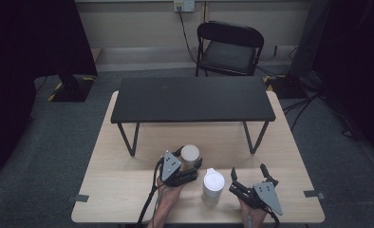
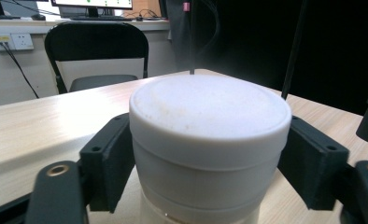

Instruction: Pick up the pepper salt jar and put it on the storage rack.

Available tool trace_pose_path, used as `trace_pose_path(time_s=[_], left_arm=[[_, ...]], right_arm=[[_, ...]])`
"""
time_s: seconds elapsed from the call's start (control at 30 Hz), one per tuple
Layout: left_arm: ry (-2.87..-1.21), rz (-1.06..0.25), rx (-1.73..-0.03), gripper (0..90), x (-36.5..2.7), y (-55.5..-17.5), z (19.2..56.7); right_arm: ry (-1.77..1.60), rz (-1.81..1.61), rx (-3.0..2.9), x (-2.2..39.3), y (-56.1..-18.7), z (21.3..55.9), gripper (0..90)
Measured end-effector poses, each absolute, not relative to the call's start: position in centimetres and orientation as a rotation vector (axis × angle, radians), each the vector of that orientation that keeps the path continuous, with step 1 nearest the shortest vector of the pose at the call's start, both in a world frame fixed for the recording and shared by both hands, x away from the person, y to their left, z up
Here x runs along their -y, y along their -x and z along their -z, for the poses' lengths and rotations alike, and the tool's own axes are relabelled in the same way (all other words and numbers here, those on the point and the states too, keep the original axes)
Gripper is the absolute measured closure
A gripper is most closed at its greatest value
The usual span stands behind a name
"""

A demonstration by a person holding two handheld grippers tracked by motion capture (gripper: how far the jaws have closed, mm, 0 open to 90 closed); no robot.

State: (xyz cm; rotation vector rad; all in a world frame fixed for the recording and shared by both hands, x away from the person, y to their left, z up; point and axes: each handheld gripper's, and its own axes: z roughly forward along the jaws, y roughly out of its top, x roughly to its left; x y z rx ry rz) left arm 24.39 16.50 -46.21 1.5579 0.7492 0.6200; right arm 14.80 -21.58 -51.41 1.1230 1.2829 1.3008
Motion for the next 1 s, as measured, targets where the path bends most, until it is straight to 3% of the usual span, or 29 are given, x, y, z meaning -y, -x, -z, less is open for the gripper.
trace_pose_path(time_s=[0.17,0.2,0.27,1.0], left_arm=[[-1.578,-0.621,-0.752,27.6,-16.50,-24.54,46.25],[-1.581,-0.628,-0.746,32.4,-16.46,-24.51,46.29],[-1.574,-0.636,-0.747,33.7,-16.36,-24.42,46.43],[-1.568,-0.679,-0.728,34.4,-16.43,-23.81,46.67]], right_arm=[[-1.123,-1.301,-1.283,21.58,-14.80,51.41,0.5],[-1.123,-1.301,-1.283,21.58,-14.80,51.41,0.6],[-1.123,-1.300,-1.282,21.58,-14.80,51.41,0.6],[-1.122,-1.301,-1.284,21.60,-14.80,51.41,0.6]])
